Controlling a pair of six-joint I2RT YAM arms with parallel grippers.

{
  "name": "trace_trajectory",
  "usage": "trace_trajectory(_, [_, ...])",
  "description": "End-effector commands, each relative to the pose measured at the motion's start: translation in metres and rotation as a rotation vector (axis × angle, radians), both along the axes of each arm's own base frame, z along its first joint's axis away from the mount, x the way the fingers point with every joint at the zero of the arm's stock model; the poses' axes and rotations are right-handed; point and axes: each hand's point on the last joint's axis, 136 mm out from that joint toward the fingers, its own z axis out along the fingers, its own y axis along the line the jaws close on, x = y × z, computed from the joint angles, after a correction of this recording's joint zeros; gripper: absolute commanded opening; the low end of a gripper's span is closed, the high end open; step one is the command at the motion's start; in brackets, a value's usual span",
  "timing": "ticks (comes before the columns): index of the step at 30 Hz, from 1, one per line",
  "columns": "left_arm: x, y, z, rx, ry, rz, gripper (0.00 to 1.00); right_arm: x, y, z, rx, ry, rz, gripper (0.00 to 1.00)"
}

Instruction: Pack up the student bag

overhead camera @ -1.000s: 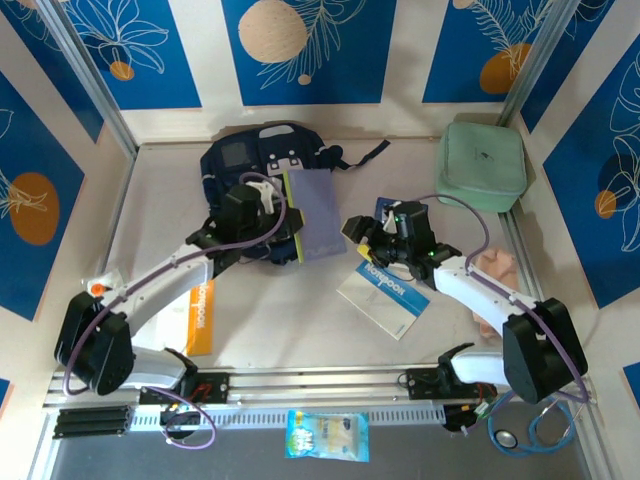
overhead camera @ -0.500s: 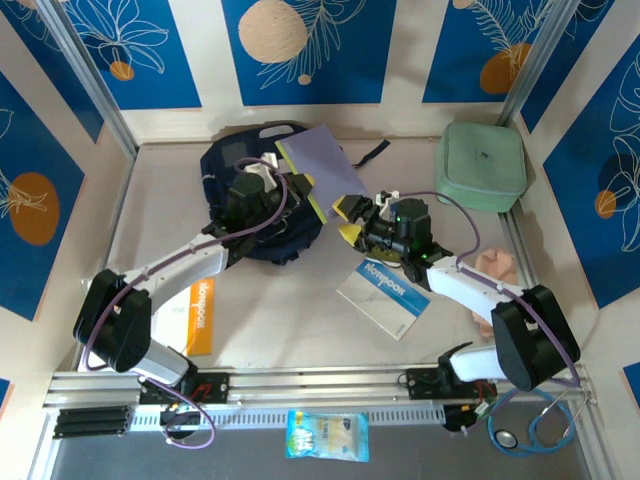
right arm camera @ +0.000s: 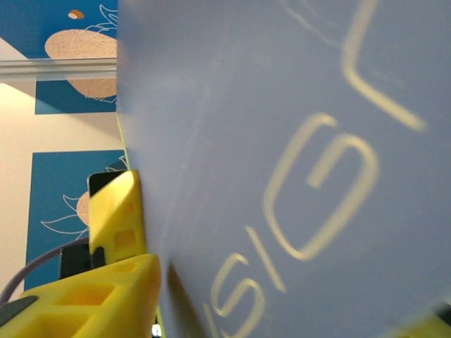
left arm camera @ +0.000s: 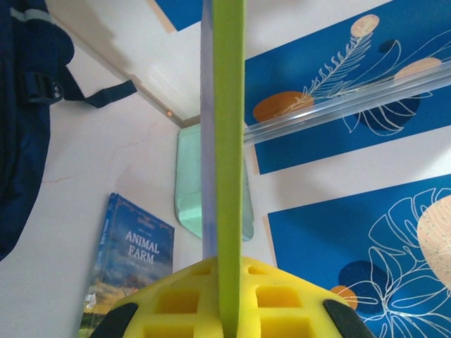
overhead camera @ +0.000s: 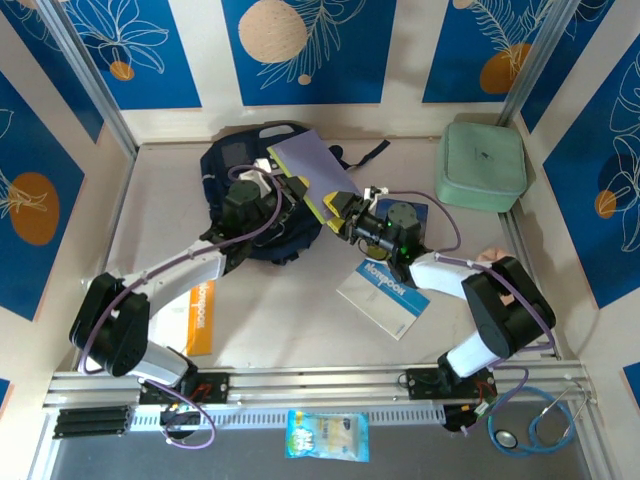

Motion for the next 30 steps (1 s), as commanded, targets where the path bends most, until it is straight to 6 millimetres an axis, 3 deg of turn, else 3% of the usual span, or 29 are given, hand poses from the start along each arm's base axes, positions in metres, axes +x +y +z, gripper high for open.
trace_trajectory(1, [-0.007,0.008,0.026,-0.040,-0.069,0.014,0.00,-0.003,-0.004,0.013,-0.005,-0.047,-0.028,0.45])
trace_trajectory(7, [-0.009,0.020,0.004,0.076,-0.037,0.039,0.00,-0.009,-0.010,0.011,-0.100,-0.034,-0.082,0.25])
trace_trajectory(11, [-0.012,0.022,-0.018,0.116,0.003,0.022,0.00,-0.014,-0.013,0.011,-0.199,-0.031,-0.099,0.00])
trace_trajectory(14, [-0.012,0.032,-0.040,0.223,0.045,0.028,0.25,-0.017,-0.022,0.007,-0.296,-0.019,-0.131,0.00])
trace_trajectory(16, [-0.011,0.047,-0.059,0.381,0.062,0.030,0.48,-0.020,-0.030,0.004,-0.359,-0.028,-0.152,0.00])
trace_trajectory(19, [-0.012,0.078,-0.093,0.670,0.109,0.028,0.67,-0.024,-0.043,0.001,-0.436,-0.032,-0.181,0.00])
trace_trajectory(21, [-0.013,0.096,-0.114,0.808,0.163,-0.002,0.74,-0.026,-0.049,0.002,-0.466,-0.036,-0.189,0.00])
trace_trajectory(24, [-0.008,0.103,-0.134,0.918,0.193,-0.091,0.77,-0.028,-0.054,0.001,-0.511,-0.040,-0.190,0.00])
trace_trajectory(30, [0.002,0.079,-0.162,0.976,0.170,-0.270,0.71,-0.028,-0.059,-0.001,-0.560,-0.039,-0.191,0.00])
